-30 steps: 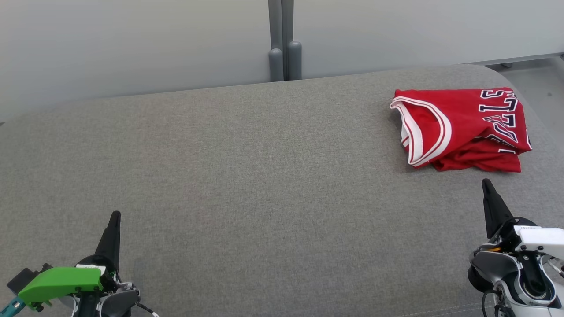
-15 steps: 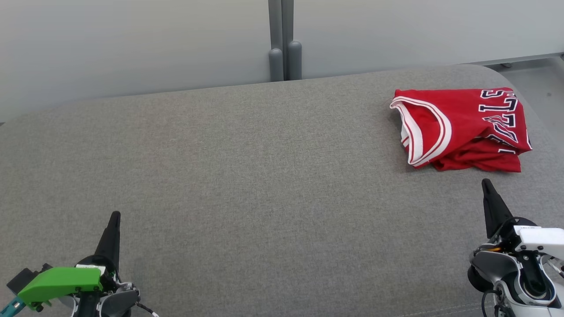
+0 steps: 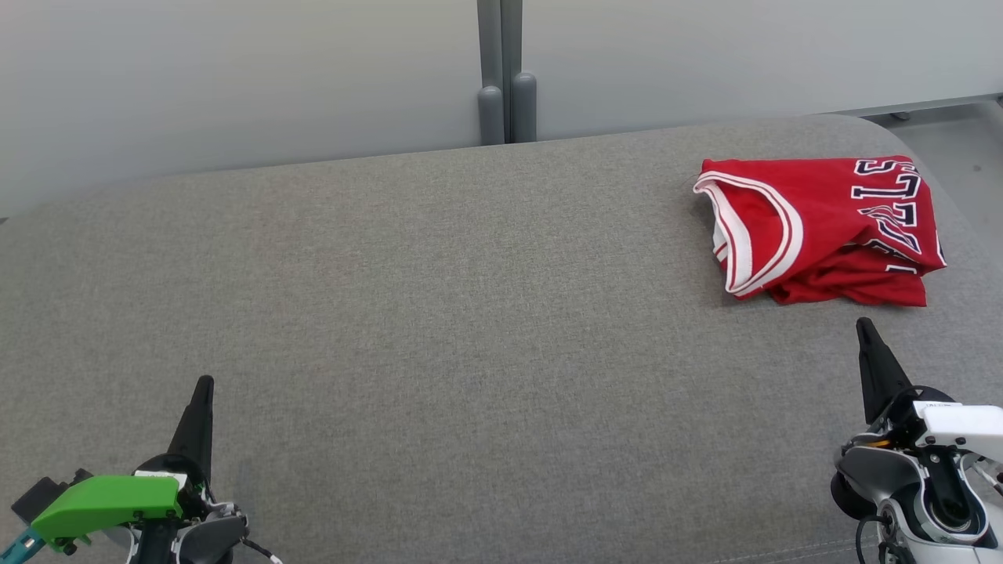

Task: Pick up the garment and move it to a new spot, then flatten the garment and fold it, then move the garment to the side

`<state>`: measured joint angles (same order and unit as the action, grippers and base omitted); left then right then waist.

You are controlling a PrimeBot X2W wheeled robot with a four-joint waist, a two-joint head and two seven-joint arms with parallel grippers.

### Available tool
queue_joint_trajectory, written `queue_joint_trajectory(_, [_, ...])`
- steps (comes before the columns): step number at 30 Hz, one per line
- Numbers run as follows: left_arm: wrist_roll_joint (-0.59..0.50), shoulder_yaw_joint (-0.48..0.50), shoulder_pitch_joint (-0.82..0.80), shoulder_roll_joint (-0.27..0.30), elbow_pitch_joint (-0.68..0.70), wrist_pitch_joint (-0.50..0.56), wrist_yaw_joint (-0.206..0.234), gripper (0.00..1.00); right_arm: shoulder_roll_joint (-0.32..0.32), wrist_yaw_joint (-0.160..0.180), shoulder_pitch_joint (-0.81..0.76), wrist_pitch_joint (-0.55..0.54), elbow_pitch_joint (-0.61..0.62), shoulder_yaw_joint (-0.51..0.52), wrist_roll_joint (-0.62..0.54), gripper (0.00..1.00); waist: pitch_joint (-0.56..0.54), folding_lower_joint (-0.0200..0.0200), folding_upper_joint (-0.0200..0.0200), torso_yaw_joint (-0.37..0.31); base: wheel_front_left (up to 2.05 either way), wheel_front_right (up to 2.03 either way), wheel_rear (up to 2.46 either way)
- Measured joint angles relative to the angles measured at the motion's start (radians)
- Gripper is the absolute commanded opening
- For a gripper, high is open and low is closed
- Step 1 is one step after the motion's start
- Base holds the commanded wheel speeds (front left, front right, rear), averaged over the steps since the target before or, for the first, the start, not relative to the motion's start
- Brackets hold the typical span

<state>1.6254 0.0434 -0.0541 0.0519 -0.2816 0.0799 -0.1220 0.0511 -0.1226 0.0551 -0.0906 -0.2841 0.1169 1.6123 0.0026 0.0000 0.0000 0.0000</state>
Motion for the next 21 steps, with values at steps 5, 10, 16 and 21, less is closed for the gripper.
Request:
queue_joint_trajectory(5, [0.0, 0.0, 0.0, 0.0, 0.0, 0.0, 0.0, 0.0, -0.001, 0.0, 0.0, 0.0, 0.001, 0.0, 0.0, 0.0, 0.0, 0.0, 0.0, 0.0, 0.0, 0.0, 0.0])
queue_joint_trajectory(10, [0.0, 0.002, 0.0, 0.0, 0.0, 0.0, 0.0, 0.0, -0.001, 0.0, 0.0, -0.003, 0.001, 0.001, 0.0, 0.0, 0.0, 0.0, 0.0, 0.0, 0.0, 0.0, 0.0])
queue_joint_trajectory(16, [0.0, 0.003, 0.0, 0.0, 0.0, 0.003, 0.0, 0.0, -0.002, 0.0, 0.0, -0.003, 0.002, 0.001, 0.0, 0.0, 0.0, 0.0, 0.0, 0.0, 0.0, 0.0, 0.0])
queue_joint_trajectory(21, [0.0, 0.004, 0.0, 0.0, 0.0, 0.003, 0.0, 0.0, -0.002, 0.0, 0.0, -0.003, 0.002, 0.001, 0.0, 0.0, 0.0, 0.0, 0.0, 0.0, 0.0, 0.0, 0.0])
